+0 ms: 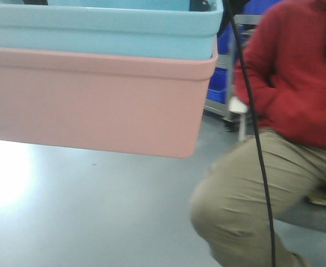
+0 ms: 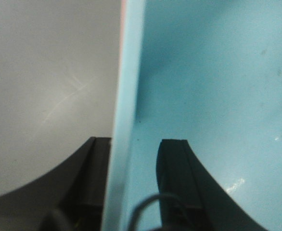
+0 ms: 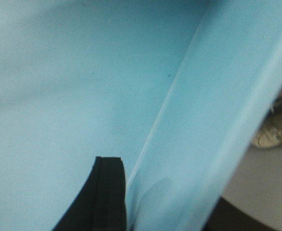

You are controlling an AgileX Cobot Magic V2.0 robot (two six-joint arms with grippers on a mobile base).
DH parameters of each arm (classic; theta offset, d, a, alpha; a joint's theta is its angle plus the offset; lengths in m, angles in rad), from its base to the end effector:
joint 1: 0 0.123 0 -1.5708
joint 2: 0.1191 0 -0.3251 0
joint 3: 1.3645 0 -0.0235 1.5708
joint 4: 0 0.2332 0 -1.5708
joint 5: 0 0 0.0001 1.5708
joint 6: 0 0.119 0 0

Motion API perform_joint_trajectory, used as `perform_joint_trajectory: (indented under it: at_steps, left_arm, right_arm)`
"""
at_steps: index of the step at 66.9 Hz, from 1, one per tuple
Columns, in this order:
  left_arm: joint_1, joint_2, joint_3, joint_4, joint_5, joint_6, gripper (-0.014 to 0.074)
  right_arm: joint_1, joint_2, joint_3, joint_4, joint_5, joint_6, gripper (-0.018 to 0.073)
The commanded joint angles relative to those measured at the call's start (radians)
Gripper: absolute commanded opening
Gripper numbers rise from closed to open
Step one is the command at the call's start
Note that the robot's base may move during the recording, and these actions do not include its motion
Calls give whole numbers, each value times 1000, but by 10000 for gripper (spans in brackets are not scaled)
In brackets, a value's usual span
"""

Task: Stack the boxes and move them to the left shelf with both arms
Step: 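Carry the stacked bins with both grippers while driving down the aisle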

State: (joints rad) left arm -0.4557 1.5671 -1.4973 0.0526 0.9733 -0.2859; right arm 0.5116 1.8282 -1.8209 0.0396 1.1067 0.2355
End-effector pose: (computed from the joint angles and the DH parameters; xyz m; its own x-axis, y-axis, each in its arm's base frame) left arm 0.3065 -0.1444 0.3764 -0.8149 0.1174 -0.5675 0.2177 0.9696 -0.1120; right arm 0.3568 0.2052 0.3656 -0.8487 -0.1894 -0.4937 -0.3022 0.9399 0.1590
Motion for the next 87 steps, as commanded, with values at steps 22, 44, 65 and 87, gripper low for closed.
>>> perform_joint_trajectory:
  at_steps: [22,44,65,87]
  left_arm:
    - [-40,39,-42,-207,-85,88,-3]
    - [-40,149,-42,-213,-87,88,-3]
    - [-40,217,-42,-280,-164,107,-3]
    - [-40,204,-67,-193,-217,109,-3]
  right_arm:
    - [6,-54,-45,61,-185,-40,54]
    - [6,-54,-45,61,-185,-40,54]
    - [6,-54,-45,61,-185,-40,54]
    - [6,-54,-45,61,-185,-40,54]
